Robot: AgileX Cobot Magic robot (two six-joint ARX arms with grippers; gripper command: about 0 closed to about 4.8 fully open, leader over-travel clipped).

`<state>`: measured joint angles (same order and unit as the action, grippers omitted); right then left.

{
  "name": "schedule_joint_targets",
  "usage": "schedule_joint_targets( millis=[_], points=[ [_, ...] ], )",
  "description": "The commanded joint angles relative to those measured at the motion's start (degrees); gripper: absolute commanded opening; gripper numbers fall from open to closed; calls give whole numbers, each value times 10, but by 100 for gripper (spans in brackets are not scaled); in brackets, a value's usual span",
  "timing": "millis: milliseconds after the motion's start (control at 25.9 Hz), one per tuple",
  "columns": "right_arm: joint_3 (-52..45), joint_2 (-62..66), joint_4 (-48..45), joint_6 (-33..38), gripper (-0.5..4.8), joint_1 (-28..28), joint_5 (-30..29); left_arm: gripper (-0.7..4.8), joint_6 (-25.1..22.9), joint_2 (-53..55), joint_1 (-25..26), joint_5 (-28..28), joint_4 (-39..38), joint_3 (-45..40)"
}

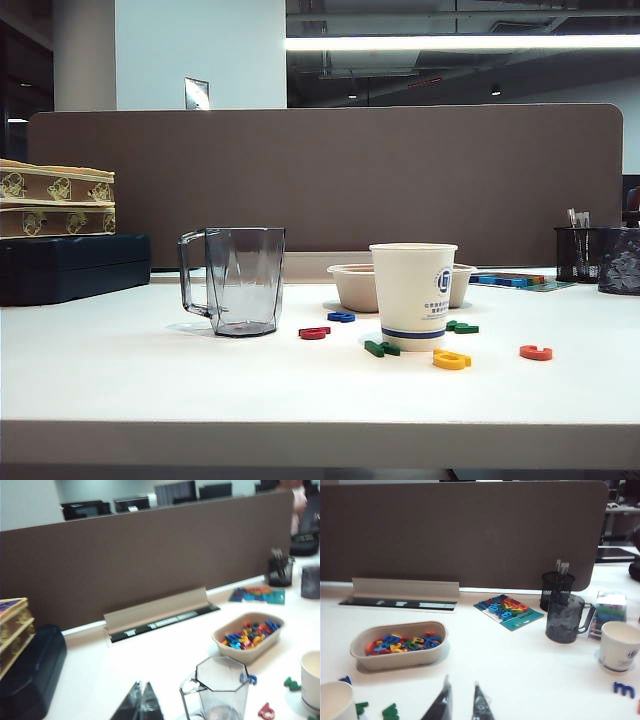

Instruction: Pick up the letter "c" and put it in the paper cup.

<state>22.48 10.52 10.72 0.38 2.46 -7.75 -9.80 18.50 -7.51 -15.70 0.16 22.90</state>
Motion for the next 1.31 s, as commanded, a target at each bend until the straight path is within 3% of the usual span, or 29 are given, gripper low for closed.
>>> schedule_joint_targets(
  millis=[39, 425, 618, 927, 1236, 1314],
  points=[
    [35, 34, 10, -49, 56, -1, -16, 36, -19, 49, -2, -31, -3, 29],
    [64, 133, 91, -152, 86, -72, -28, 52, -39, 103, -3, -92, -10, 42],
    [64, 167, 82, -140, 86, -93, -85, 59, -37, 108, -3, -126, 3, 42],
    [66, 225, 83, -128, 110, -92, -59, 86, -67, 143, -3, -126, 3, 42],
    [70, 321, 57, -128, 118, -94, -44, 86, -67, 227, -3, -131, 3, 42],
    [70, 345, 37, -128, 142, -101, -44, 86, -68, 250, -3, -131, 4, 42]
  ],
)
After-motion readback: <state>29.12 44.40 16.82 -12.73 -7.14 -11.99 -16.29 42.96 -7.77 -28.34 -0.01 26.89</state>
